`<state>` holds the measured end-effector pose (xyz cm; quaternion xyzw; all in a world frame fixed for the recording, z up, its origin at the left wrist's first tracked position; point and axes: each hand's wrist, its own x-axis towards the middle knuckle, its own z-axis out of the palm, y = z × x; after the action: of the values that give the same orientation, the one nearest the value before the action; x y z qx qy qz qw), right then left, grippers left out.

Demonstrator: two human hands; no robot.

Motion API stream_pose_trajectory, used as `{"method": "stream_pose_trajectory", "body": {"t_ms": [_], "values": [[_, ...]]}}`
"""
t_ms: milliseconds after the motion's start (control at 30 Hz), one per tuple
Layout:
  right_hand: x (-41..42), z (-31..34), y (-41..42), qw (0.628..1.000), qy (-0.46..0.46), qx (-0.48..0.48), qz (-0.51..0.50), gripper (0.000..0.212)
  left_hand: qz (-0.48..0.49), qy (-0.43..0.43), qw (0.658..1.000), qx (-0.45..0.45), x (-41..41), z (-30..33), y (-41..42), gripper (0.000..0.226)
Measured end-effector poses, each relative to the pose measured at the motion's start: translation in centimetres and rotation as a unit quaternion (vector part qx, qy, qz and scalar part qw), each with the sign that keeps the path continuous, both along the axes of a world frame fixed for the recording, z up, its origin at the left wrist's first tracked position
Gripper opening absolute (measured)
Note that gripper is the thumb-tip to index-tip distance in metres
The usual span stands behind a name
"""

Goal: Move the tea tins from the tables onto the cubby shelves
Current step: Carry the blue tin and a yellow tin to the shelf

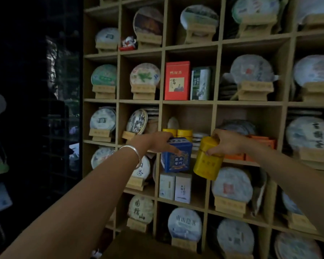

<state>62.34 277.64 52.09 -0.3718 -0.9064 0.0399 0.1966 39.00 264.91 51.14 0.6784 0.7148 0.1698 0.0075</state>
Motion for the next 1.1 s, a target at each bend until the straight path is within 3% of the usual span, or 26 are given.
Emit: {"method": "stream_pose_trajectory", "body": {"t_ms": [233,567,1100], "values": [[-6.5,2.8,6.3,0.998,-0.011,0.034,-0.056,0.098,-0.025,0.008,1.0,0.005,-6.9,4.5,9.3,0.08],[-12.1,4.3,13.3,0.984,-0.106,0.071,-0.126,0.089,-0.134,-0.047,0.987,0.069,-11.9,8.2,19.8,0.058],[-15.0,3.4,18.0,0.951,-0.247,0.108,-0.152,0.068,-0.159,-0.022,0.984,0.072,-11.6,9.1,26.8,0.06]]}}
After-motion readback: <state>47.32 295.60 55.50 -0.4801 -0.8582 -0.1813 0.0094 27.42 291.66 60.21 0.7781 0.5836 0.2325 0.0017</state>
